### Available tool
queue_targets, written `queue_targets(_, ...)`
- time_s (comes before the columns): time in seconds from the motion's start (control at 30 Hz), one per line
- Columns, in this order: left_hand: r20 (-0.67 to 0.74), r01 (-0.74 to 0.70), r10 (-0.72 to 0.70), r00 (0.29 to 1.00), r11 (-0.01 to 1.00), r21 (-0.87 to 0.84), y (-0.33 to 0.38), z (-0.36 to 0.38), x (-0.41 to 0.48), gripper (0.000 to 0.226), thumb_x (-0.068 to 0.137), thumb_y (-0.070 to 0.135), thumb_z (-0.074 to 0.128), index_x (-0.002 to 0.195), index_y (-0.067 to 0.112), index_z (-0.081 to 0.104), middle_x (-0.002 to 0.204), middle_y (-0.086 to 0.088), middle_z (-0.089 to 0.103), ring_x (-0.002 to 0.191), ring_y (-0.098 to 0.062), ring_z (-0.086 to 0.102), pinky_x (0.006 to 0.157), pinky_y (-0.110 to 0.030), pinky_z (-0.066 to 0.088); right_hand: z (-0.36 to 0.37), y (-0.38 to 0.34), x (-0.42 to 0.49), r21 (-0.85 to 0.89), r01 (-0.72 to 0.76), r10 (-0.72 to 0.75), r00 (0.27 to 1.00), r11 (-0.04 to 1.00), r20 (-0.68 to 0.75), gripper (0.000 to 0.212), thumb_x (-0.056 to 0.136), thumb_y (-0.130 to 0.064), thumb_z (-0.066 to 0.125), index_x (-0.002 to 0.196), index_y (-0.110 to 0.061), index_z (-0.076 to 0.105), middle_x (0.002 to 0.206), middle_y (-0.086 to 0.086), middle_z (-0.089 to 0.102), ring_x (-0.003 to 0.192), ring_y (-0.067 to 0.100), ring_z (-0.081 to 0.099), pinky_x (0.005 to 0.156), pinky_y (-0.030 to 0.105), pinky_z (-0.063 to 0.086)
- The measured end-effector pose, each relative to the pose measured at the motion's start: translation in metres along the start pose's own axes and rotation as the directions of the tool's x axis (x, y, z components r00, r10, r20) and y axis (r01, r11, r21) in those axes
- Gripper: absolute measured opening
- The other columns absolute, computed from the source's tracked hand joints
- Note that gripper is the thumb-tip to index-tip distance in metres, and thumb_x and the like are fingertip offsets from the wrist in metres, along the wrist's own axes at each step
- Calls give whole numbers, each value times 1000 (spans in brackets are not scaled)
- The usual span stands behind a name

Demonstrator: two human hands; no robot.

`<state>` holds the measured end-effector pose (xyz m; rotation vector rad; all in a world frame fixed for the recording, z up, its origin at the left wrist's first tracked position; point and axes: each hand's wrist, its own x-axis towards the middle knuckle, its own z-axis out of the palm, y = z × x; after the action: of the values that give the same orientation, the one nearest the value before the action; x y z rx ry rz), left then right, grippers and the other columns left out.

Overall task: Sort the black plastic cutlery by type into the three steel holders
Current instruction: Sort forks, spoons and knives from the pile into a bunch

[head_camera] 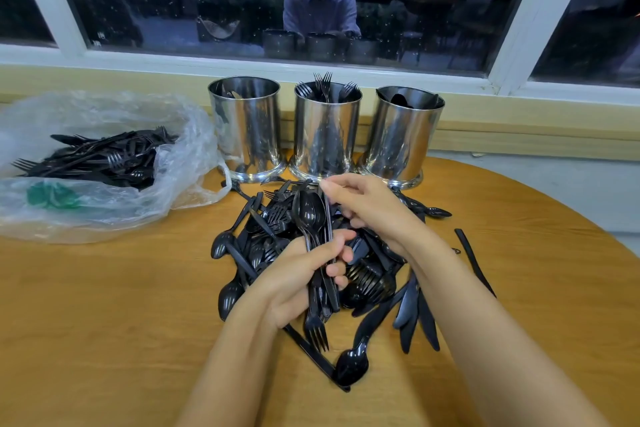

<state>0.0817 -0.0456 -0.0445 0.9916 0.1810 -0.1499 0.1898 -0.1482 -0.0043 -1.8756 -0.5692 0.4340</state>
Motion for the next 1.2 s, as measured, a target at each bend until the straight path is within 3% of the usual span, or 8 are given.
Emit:
queue_targets(0.1,47,23,-26,999,998,52,0,0,-1,28,99,9,51,125,2,59,74,-2,56,54,-6,41,54,-21,43,-7,1,-2,22,-57,58,997,998,-54,38,88,-43,66,115,-17,57,84,-6,49,66,3,44,54,17,34)
queue_targets(0.27,76,13,-20,997,996,83,0,2,-2,29,100,9,50,128,3,58,76,-4,57,55,-7,43,56,-22,44,-10,2,-8,113,-67,56,994,991,97,22,96,-28,59,91,-8,50,69,0,34,49,3,32,43,15,26)
queue_targets(0.53,-69,-89,101,993,985,150,-2,1,2,24,98,11,54,118,3,65,85,-5,71,64,-11,62,64,-24,55,-13,9,-11,299,17,-19,1000,954,5,13,98,-6,51,93,-10,62,64,-8,57,57,3,44,48,13,36)
queue_targets(0.6,-119,-99,121,986,979,177,-2,0,3,22,98,12,54,115,6,67,85,-5,72,63,-12,62,61,-24,54,-14,10,-12,319,38,-32,999,947,-23,10,95,-7,57,102,-9,64,75,-5,66,61,4,51,55,15,42)
queue_targets(0.7,-205,-149,157,966,987,57,0,-6,5,21,100,11,50,114,6,66,79,-4,67,57,-12,55,53,-23,49,-23,14,-15,309,52,-14,992,949,-124,28,91,-12,65,119,-12,63,106,3,69,76,5,62,67,18,51)
queue_targets(0.83,-311,-224,200,929,974,-41,4,-12,9,23,102,11,48,118,7,64,77,-3,64,55,-12,50,49,-22,47,-43,34,-32,156,26,21,957,987,-289,19,91,-12,65,110,-13,67,97,3,69,72,1,62,64,15,50)
queue_targets(1.03,-317,-200,166,934,977,-75,0,-6,9,21,102,13,48,113,8,65,74,-1,64,57,-11,52,52,-22,50,-31,76,-58,-267,-88,-25,919,960,-393,2,90,-20,67,91,-20,68,82,-7,63,73,5,56,61,9,41)
queue_targets(1.2,-320,-187,156,934,980,-67,-3,-2,9,20,102,11,47,113,6,64,75,-3,62,58,-12,52,52,-21,50,-14,70,-56,-606,-175,-61,935,776,-349,31,88,-44,66,108,-19,65,98,-5,63,85,9,56,69,21,43)
